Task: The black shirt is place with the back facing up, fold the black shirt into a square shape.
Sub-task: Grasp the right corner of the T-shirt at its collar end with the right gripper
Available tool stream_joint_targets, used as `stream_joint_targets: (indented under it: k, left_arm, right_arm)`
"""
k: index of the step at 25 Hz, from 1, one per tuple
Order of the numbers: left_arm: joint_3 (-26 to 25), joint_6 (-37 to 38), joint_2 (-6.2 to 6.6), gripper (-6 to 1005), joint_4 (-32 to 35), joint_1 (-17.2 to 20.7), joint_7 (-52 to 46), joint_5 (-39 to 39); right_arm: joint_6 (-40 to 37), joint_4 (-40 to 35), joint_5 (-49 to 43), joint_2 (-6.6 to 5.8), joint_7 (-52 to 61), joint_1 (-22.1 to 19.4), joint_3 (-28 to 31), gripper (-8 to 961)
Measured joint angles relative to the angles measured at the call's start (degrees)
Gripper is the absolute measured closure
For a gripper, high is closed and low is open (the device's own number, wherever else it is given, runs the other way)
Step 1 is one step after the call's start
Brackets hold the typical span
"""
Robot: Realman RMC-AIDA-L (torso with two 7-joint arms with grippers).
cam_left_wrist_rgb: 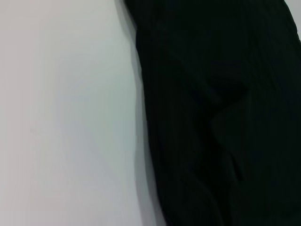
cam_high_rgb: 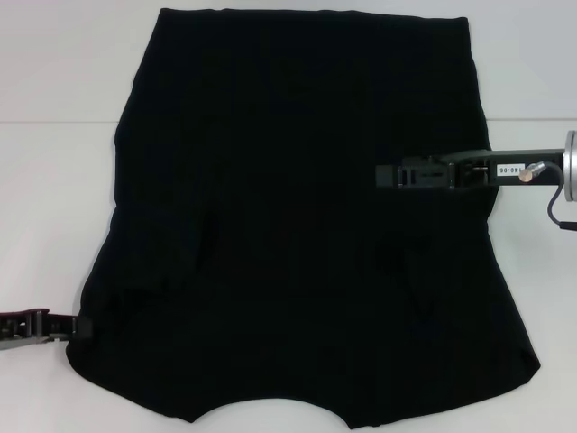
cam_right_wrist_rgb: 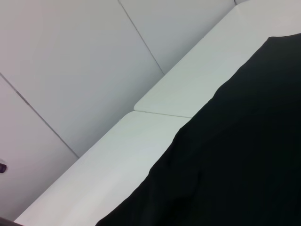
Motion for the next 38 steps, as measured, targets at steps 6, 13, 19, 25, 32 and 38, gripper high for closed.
stream_joint_targets:
  k: [6,13,19,25,32,38]
  left_arm:
    - [0.33,-0.71,-0.1,740,-0.07,0.03,0.09,0.04]
    - [0.5,-0.97,-0.19,935,-0.79,-0.15,0.47,-0.02]
    - [0.12,0.02,0.0,962,-0.39,0.03,0.67,-0.16]
    - [-0.31,1.95,0.41,962,0.42,0.17,0.67,0.12]
    - [-0.72,3.71,0.64,962,1.25,0.13,0.67,-0.33]
    - [-0.72,3.81,0.58,962,0.79,-0.28,1.18,-1.49]
  right_arm:
    - [-0.32,-0.31,0.5,-0.01,0.0,0.0,0.0,99]
    - [-0.66,-0.34,0.58,-0.09,-0.05,-0.27,0.0,101]
    - [-0.74,-0.34,0.61,-0.2,0.0,-1.0,0.0,100]
    - [-0.79,-0.34,0.64,-0.28,0.06,-1.3,0.0,100]
    - [-0.87,-0.34,0.63,-0.46,0.08,-1.38,0.0,99]
    - [-1.45,-0.31,-2.91,-2.4,4.78,-1.96,-0.72,101]
